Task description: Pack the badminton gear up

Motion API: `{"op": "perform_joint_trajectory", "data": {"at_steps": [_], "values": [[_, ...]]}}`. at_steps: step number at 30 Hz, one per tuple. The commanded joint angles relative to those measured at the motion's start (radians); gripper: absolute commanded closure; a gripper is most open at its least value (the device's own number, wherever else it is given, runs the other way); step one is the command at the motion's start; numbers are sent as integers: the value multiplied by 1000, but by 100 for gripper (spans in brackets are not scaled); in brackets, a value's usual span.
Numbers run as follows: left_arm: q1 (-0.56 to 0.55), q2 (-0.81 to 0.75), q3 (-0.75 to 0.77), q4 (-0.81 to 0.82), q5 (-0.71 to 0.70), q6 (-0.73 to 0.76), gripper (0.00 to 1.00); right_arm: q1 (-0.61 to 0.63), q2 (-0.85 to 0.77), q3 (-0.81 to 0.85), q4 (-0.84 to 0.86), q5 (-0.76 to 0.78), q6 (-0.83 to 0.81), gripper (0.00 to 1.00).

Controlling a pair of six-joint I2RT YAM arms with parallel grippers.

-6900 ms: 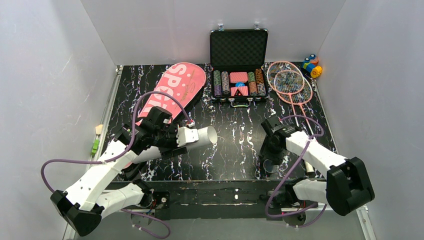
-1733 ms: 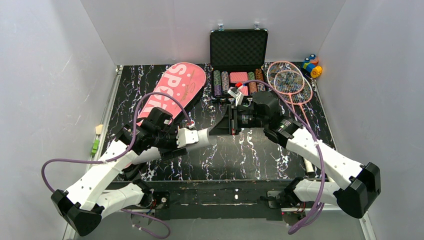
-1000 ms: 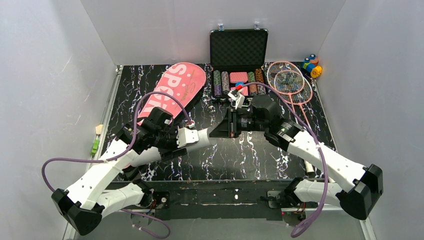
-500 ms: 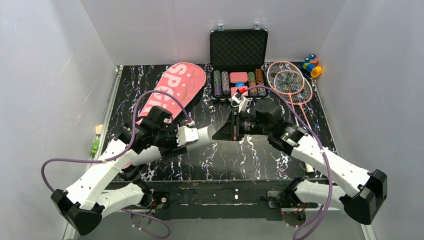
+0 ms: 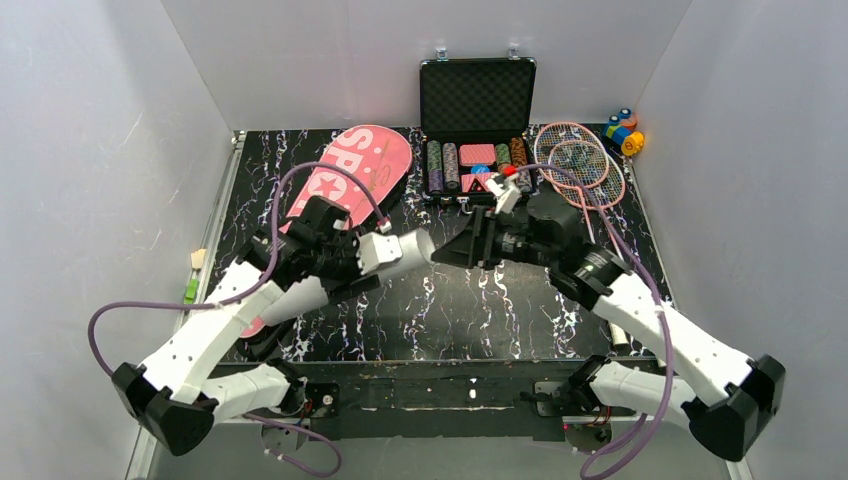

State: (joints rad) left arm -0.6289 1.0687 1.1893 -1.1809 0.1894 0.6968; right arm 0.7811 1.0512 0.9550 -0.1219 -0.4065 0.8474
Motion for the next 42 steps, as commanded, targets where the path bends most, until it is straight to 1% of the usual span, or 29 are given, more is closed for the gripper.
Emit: {"op": "perform_joint_trajectory", "data": {"at_steps": [1, 4, 7, 9, 13, 17, 21, 27, 31, 36, 38, 42], "values": [[146, 76, 50, 185, -70, -50, 85, -94, -129, 60, -150, 82, -50, 28], [306, 167, 81, 240, -90, -56, 85, -152, -183, 68, -234, 105, -81, 25], [423, 269, 126, 280, -102, -25, 85, -177, -227, 45, -275, 120, -87, 24], [467, 321, 136, 320, -136, 18, 84, -179, -248, 19, -286, 126, -82, 24], [526, 466, 182, 365, -281, 73, 83, -184, -280, -30, -294, 128, -69, 24], [619, 624, 283, 386, -344, 49, 83, -187, -305, -52, -313, 136, -69, 24], [711, 735, 372, 411, -377, 27, 82, -187, -319, -58, -333, 144, -71, 24], [759, 870, 473, 389, -382, -32, 80, -190, -318, -56, -344, 148, -75, 24], [764, 922, 479, 374, -364, -82, 76, -190, -319, -55, -351, 152, -78, 24], [770, 990, 483, 340, -346, -150, 65, -194, -313, -58, -354, 155, -79, 24], [785, 1033, 515, 319, -347, -188, 58, -195, -307, -56, -352, 151, -81, 24], [796, 1074, 562, 294, -348, -233, 49, -197, -299, -52, -348, 146, -84, 24]]}}
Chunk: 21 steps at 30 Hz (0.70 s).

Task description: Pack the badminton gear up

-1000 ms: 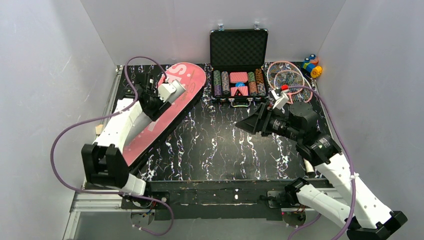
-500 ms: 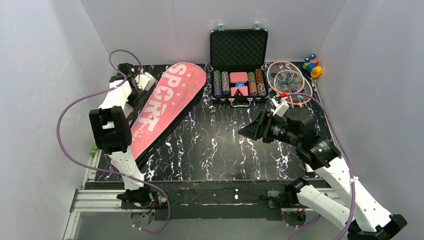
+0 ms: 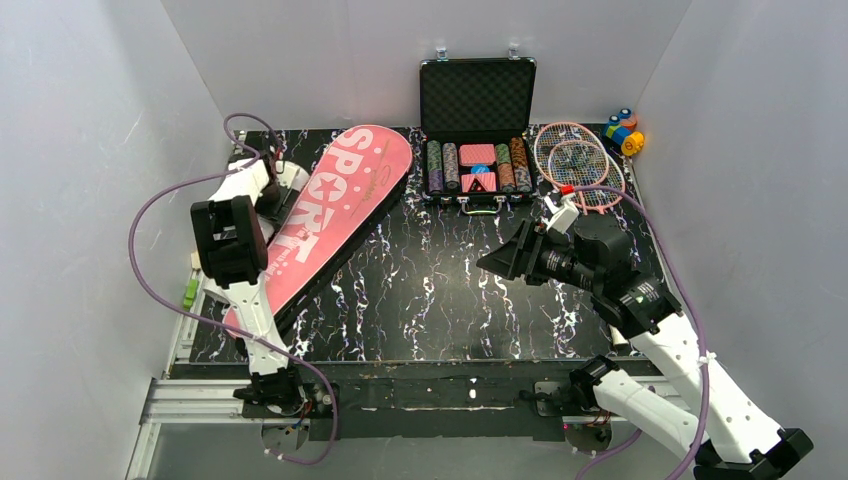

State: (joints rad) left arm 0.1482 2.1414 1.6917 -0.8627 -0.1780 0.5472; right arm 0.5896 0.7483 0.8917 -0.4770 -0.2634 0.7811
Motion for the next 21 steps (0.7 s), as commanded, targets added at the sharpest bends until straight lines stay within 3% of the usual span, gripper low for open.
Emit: {"op": "perform_joint_trajectory", "data": {"at_steps": [1, 9, 11, 21], "values": [[20, 2, 58, -19, 19, -85, 48, -6, 6, 10, 8, 1, -17, 24], [17, -45, -20, -2, 80, -69, 22, -8, 18, -8, 30, -7, -8, 24], [15, -77, -66, 4, 102, -56, 4, -8, 25, -7, 32, -8, -7, 24], [-38, -333, -171, 57, 53, 32, 2, -11, 51, 13, 25, 9, -6, 23]]}}
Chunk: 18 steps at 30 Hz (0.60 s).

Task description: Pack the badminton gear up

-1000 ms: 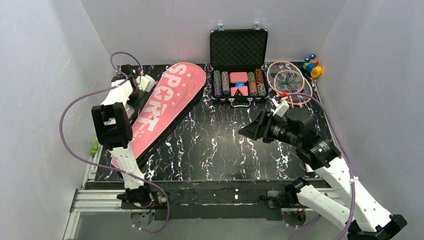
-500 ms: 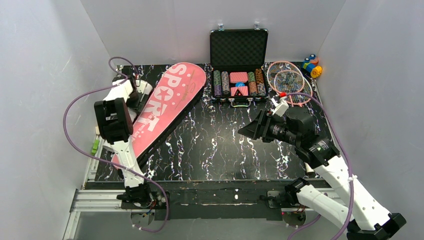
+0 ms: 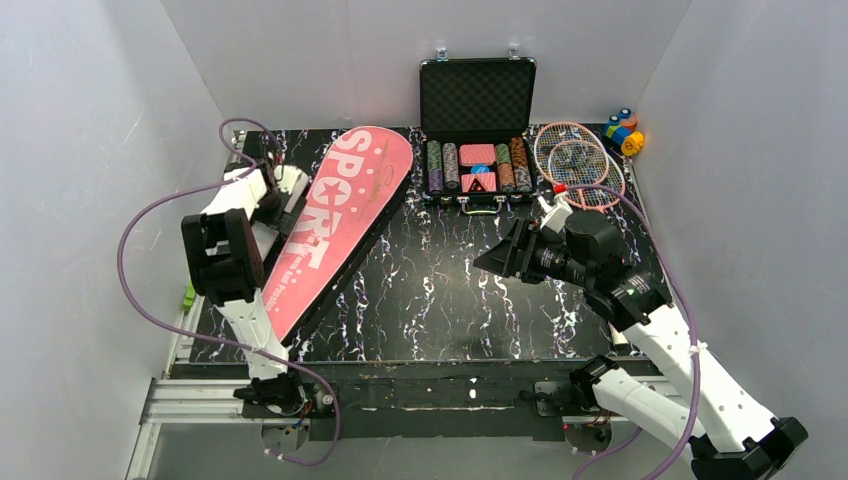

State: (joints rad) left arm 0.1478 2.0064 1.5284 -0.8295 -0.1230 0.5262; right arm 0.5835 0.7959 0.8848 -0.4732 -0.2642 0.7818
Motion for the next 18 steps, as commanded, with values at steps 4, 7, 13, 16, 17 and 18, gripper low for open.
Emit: {"op": "perform_joint_trajectory", "data": {"at_steps": [4, 7, 13, 16, 17, 18], "values": [[-127, -341, -45, -13, 20, 63, 2, -9, 10, 30, 9, 28, -9, 22], [-266, -417, -116, -53, 59, 38, 2, -13, 11, 29, 0, 38, -8, 22], [-435, -404, -290, -18, 180, -10, 0, -26, -3, 16, -4, 45, -3, 22], [-446, -337, -275, 6, 205, -24, 0, -33, -13, 14, -15, 51, -8, 22], [-447, -317, -260, 16, 202, -27, 0, -35, -15, 14, -17, 52, -11, 22], [-448, -295, -246, 23, 200, -27, 0, -38, -18, 13, -19, 52, -12, 22]]}}
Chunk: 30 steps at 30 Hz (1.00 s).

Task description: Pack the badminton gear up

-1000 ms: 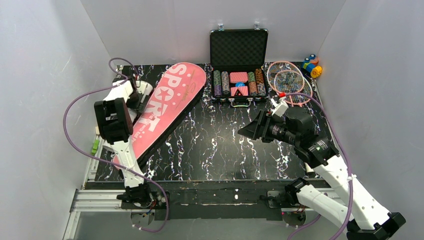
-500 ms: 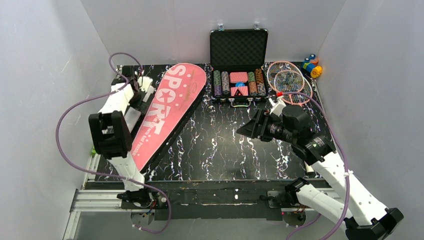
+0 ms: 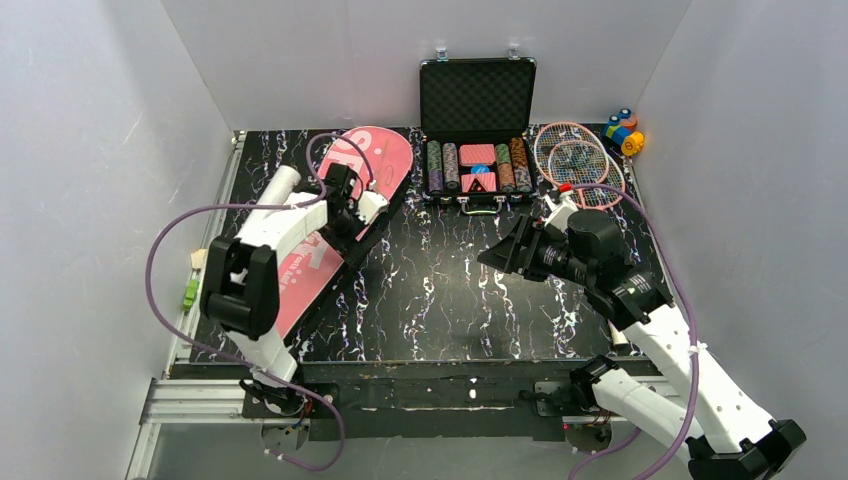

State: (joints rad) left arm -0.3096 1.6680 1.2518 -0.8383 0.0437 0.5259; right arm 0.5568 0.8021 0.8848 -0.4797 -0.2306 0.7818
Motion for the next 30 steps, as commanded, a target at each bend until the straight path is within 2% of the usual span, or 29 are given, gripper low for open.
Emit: {"op": "perform_joint_trajectory", "data": {"at_steps": [1, 5, 10, 20, 27, 30], "values": [[9, 61, 45, 36, 33, -29, 0, -15, -24, 11, -13, 18, -12, 22], [1, 121, 74, 49, 35, -39, 0, -28, -25, 2, -2, 7, -13, 21], [-12, 144, 30, 101, 40, -36, 1, -45, -23, -7, 5, -8, -14, 22], [-14, 183, 15, 145, 3, -5, 42, -68, -18, -28, 31, -41, -11, 25], [-16, 201, 24, 134, -16, 12, 59, -78, -12, -29, 37, -58, -15, 27], [-15, 214, 23, 114, 3, 27, 76, -80, -13, -29, 41, -64, -16, 29]]}}
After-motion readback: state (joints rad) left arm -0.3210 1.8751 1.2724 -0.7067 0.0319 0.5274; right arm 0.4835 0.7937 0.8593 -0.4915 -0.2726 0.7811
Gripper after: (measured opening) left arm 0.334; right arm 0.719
